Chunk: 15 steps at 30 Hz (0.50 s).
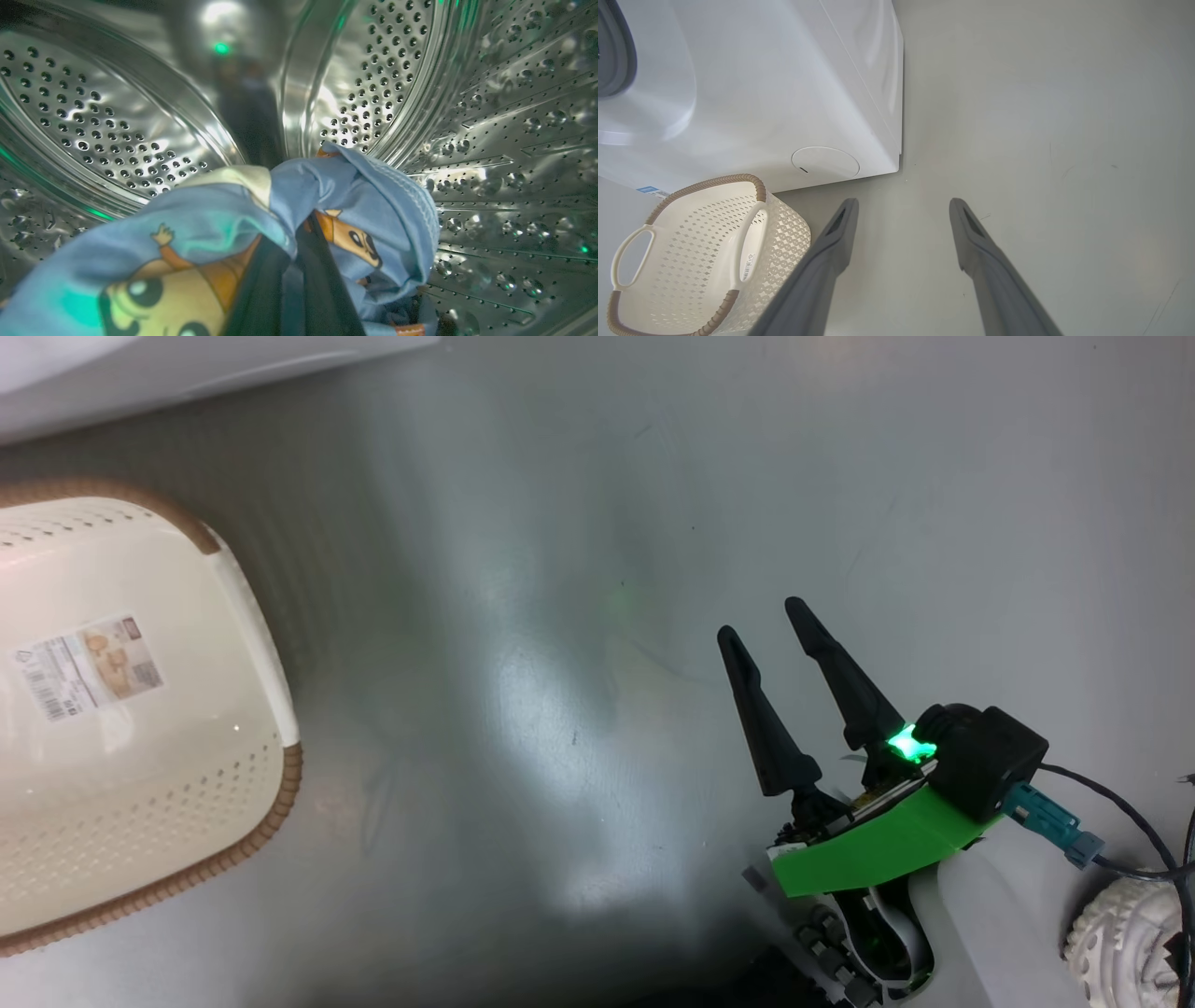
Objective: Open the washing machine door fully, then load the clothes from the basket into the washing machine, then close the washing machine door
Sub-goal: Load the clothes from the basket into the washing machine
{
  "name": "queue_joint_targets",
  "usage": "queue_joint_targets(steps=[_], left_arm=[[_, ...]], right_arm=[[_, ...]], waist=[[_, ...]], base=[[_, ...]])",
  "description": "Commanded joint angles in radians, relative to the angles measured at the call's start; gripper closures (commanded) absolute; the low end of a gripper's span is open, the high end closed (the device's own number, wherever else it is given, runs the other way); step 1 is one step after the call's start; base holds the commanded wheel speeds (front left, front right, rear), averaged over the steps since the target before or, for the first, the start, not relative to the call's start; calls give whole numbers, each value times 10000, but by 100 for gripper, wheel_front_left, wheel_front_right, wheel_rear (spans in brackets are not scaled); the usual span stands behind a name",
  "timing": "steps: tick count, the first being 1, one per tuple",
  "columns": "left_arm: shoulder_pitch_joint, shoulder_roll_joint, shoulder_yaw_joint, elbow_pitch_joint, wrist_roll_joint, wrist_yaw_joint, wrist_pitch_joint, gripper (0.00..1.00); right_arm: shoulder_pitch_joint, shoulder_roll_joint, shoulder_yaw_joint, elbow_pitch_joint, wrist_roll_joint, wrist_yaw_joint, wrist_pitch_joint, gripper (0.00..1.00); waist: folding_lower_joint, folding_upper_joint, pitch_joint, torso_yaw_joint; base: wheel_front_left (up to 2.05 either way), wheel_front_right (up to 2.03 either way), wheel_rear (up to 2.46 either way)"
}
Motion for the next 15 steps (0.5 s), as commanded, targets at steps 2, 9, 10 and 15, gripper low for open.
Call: queue_joint_targets(steps=[2,9,10,15], left_arm=[[-300,599,115,-58,-23,-30,-69,100],[-1041,938,-266,62,-294,-31,-181,100],[-1122,973,-328,85,-340,-31,-251,100],[-1627,1102,-621,170,-551,-31,-397,100]], right_arm=[[469,38,299,-238,110,62,-48,0],[403,38,430,-403,272,62,-48,0],[396,38,436,-409,290,62,-48,0],[421,38,443,-399,373,62,-48,0]], waist=[[0,0,253,-169],[0,0,798,-361],[0,0,814,-374],[0,0,870,-415]], base=[[0,0,0],[0,0,0],[0,0,0],[0,0,0]])
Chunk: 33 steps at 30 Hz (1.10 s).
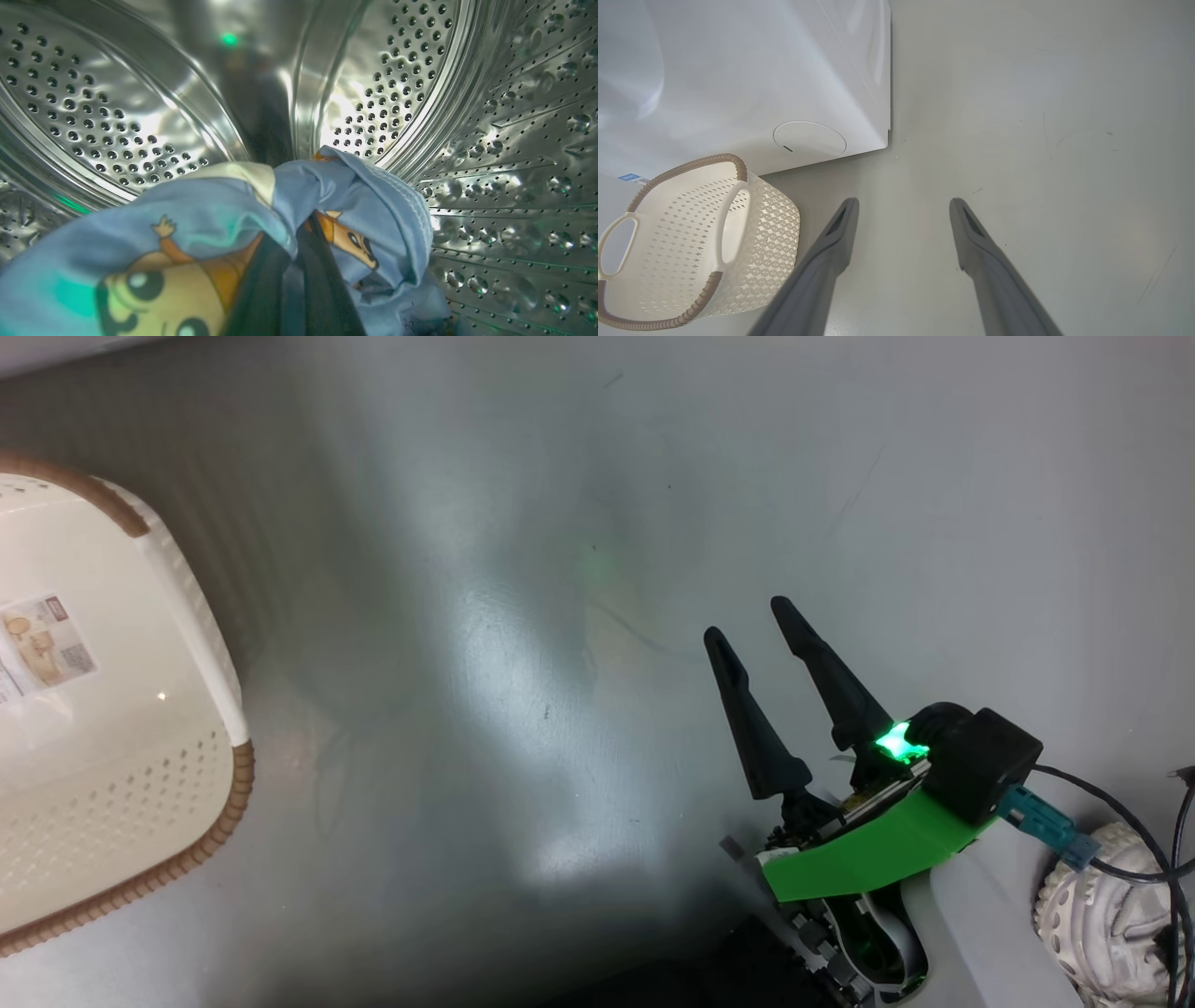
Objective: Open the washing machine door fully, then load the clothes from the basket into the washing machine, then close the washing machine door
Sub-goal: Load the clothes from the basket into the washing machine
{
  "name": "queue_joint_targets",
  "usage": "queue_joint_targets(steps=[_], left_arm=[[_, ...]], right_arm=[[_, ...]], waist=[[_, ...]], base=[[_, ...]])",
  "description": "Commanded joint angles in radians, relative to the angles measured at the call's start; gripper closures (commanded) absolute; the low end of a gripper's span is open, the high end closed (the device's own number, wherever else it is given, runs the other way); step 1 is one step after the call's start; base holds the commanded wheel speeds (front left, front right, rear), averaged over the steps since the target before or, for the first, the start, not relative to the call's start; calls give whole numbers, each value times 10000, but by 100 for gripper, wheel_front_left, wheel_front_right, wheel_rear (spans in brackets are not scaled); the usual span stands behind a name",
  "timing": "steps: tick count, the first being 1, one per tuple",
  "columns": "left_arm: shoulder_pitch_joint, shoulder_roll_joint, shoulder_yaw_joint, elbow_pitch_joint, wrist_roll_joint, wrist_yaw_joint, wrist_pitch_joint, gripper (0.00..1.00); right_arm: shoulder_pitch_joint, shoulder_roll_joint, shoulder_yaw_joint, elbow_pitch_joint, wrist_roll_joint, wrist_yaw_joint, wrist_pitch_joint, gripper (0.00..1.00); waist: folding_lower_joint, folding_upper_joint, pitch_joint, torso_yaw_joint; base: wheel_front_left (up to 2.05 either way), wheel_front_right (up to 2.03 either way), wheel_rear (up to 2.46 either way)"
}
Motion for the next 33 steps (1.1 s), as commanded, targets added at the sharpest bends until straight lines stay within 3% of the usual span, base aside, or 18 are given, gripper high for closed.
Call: queue_joint_targets(steps=[1,7,10,11,12,13,33], left_arm=[[-367,554,-75,-82,-121,-31,131,100],[-588,579,-565,527,-582,-31,1334,100],[-447,620,-762,649,-738,-31,1349,99],[-437,635,-757,725,-748,-16,1251,61],[-437,635,-757,725,-748,-16,1251,61],[-385,604,-825,898,-661,27,1057,0],[1678,-486,-892,2302,-1168,89,-461,0]], right_arm=[[420,17,205,-186,268,62,-48,0],[325,17,266,-119,348,62,-48,0],[288,17,252,-97,347,62,-48,0],[271,17,229,-106,348,62,-48,0],[271,17,229,-106,348,62,-48,0],[226,17,162,-109,333,62,-48,0],[278,17,-611,280,-184,62,-48,0]], waist=[[0,-1,15,-25],[0,-1,-14,-33],[0,-1,-76,7],[0,-1,-84,25],[0,-1,-84,25],[0,-1,-121,66],[0,-1,-2010,785]], base=[[0,0,0],[0,0,0],[0,0,0],[0,0,0],[0,0,0],[0,0,0],[0,0,0]])
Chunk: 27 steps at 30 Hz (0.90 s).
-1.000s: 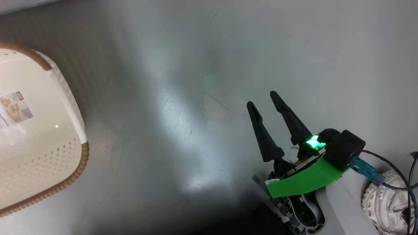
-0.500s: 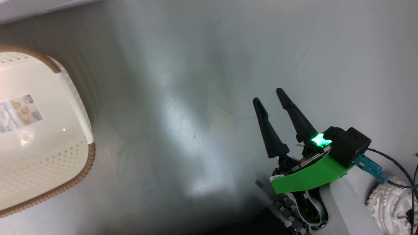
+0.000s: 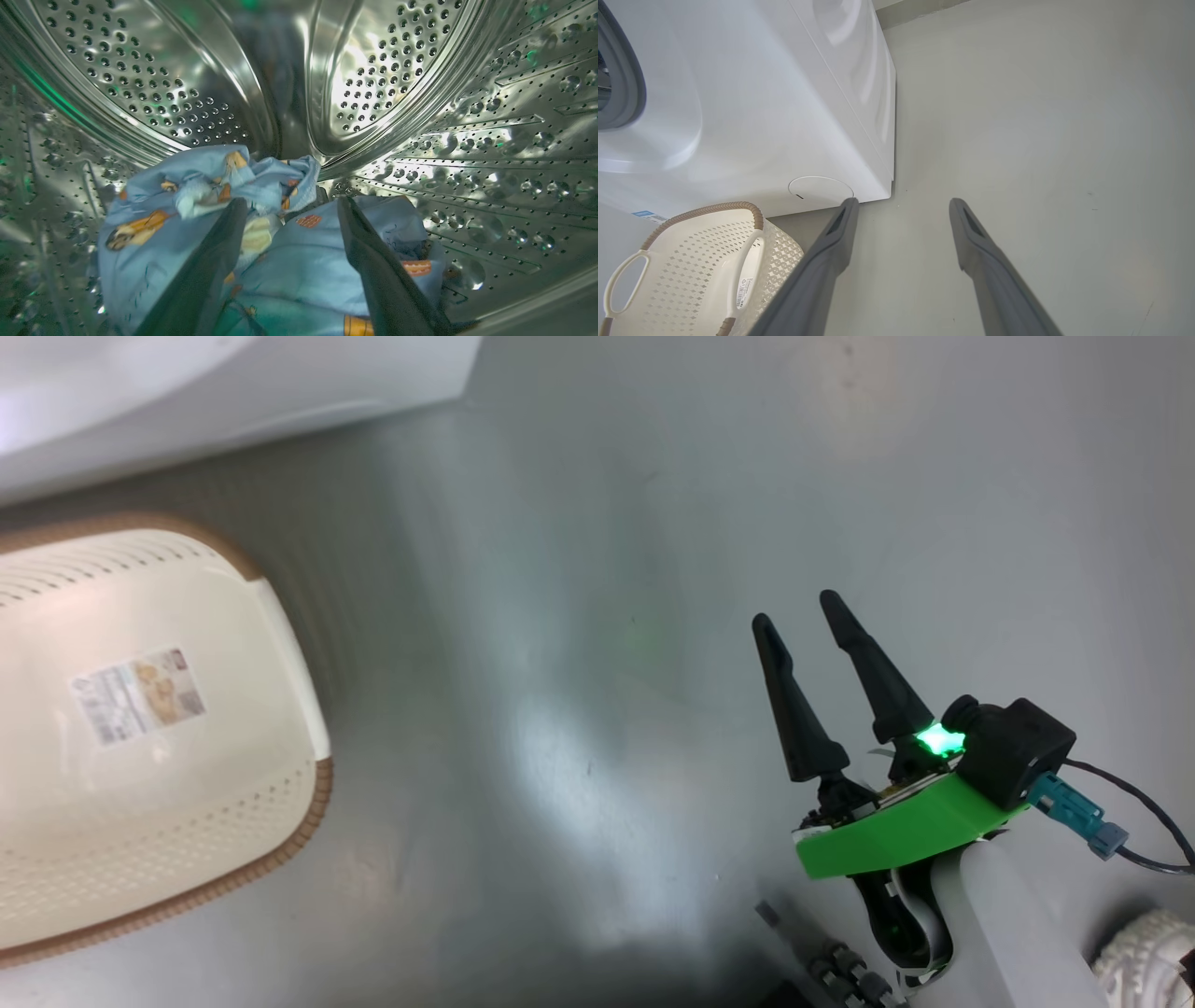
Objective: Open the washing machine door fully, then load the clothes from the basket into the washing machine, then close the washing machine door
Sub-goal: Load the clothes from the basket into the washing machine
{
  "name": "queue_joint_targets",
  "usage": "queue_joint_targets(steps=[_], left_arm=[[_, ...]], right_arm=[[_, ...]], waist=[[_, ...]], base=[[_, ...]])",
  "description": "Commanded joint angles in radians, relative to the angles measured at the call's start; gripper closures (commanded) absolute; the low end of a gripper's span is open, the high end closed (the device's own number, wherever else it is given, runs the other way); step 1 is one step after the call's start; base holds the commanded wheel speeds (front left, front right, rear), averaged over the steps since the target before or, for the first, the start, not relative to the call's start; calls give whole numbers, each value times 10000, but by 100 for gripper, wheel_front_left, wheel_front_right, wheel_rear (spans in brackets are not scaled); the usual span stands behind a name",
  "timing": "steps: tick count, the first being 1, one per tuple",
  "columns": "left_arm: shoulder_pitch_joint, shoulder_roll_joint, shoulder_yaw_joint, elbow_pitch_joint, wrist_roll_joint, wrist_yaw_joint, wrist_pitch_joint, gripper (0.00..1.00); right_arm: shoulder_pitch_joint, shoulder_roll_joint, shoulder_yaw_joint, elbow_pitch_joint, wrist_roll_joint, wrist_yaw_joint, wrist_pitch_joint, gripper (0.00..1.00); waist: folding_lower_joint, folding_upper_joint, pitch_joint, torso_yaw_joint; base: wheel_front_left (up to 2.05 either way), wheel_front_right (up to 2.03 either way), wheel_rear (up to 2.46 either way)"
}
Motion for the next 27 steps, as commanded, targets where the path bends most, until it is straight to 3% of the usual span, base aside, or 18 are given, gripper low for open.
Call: queue_joint_targets(steps=[1,13,27], left_arm=[[319,408,166,-109,-102,27,-103,0],[1944,-42,567,-565,-411,-2,-370,0],[4919,-472,2161,-3191,228,307,-377,0]], right_arm=[[333,15,142,-111,-71,62,-48,0],[304,15,-248,166,-193,62,-48,0],[475,15,-374,668,-311,62,-48,0]], waist=[[-1,0,-479,240],[-1,0,-1526,621],[-1,0,-2862,926]], base=[[0,0,0],[0,0,0],[0,0,0]])
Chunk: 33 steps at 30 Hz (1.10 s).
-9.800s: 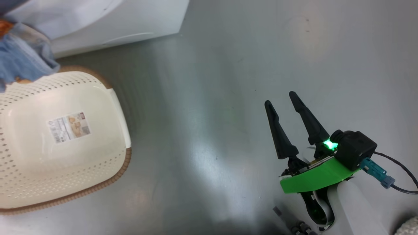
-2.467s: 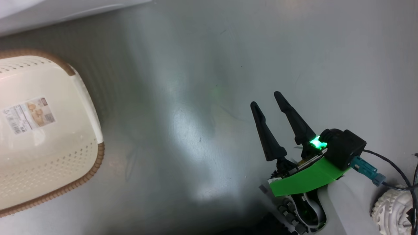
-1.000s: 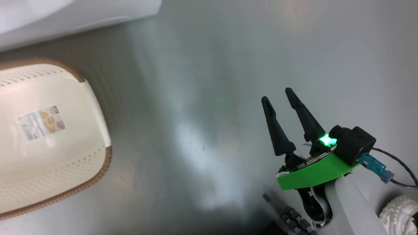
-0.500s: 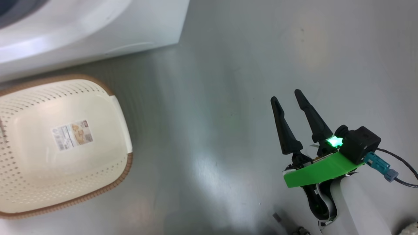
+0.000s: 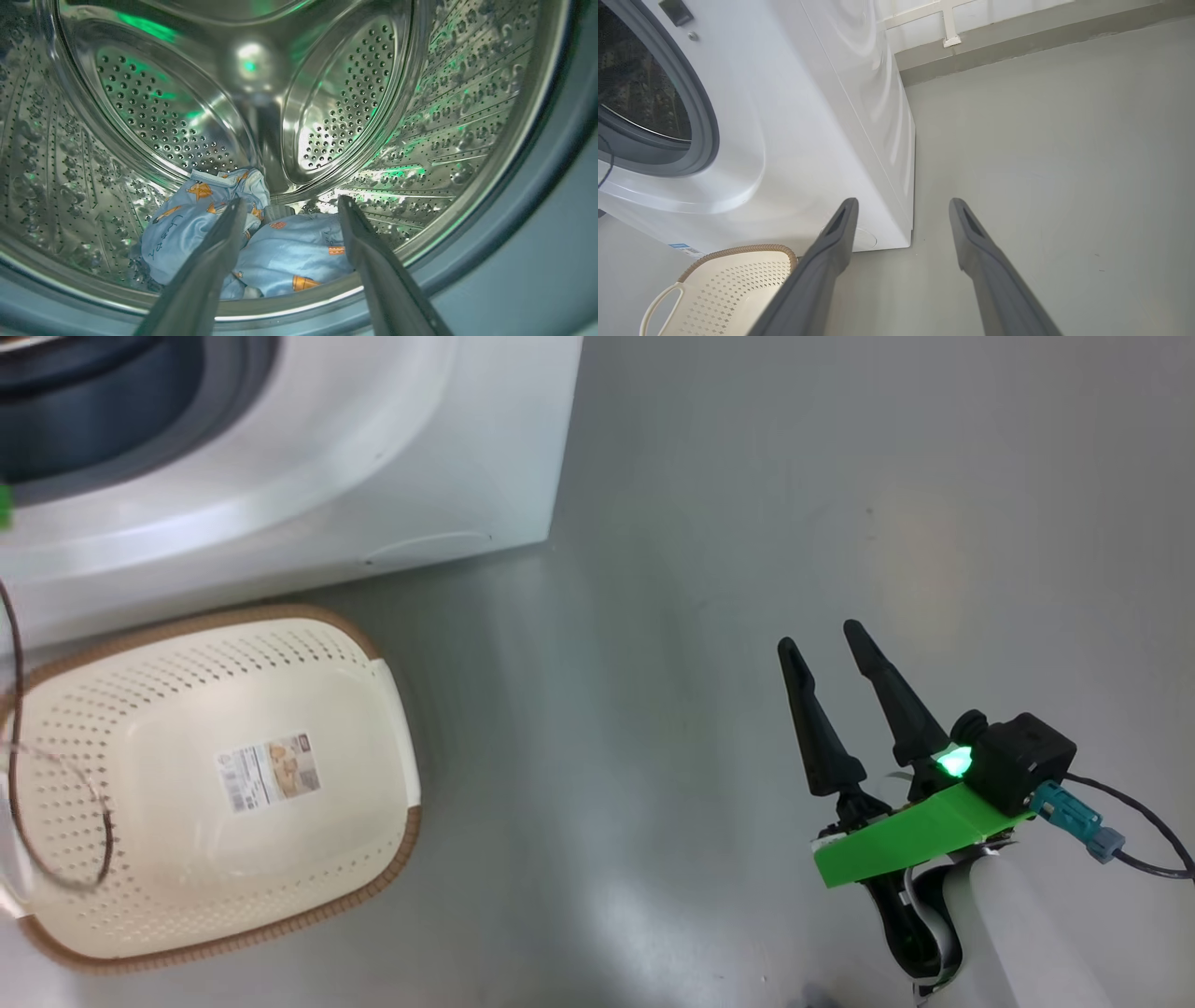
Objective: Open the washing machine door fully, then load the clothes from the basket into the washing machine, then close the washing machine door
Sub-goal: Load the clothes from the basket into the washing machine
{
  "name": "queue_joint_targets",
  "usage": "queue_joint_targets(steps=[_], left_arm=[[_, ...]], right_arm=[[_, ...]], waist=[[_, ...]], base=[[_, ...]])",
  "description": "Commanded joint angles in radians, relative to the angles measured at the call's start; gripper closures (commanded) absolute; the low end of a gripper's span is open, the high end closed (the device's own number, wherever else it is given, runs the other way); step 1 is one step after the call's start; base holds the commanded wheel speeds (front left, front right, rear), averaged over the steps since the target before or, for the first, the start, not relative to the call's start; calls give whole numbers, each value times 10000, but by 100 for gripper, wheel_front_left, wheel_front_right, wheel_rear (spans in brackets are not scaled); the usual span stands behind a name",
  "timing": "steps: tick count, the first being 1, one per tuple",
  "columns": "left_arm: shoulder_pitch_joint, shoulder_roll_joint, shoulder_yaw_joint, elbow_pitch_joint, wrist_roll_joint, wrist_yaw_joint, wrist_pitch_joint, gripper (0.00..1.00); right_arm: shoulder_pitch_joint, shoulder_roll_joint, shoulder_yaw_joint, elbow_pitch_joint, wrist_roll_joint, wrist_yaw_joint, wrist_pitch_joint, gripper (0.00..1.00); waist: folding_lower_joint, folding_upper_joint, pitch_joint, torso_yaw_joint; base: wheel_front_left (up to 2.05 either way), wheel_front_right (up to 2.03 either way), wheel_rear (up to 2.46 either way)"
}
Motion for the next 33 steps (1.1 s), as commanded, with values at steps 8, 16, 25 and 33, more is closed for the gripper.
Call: queue_joint_targets(steps=[8,16,25,33], left_arm=[[2590,-74,1488,-2327,874,270,-50,0],[5248,-811,2549,-4243,2183,429,-50,0],[7552,-1886,3582,-5991,3198,243,-51,0],[9380,-2866,4371,-6650,4037,201,-51,0]], right_arm=[[584,26,104,-25,-221,62,-48,0],[868,26,49,145,-291,62,-48,0],[1264,26,39,235,-380,62,-48,0],[1541,26,0,285,-648,62,-48,0]], waist=[[0,0,-1180,218],[0,0,-2139,258],[0,0,-3185,220],[0,0,-3976,231]], base=[[0,0,0],[0,0,0],[0,0,0],[0,0,0]])
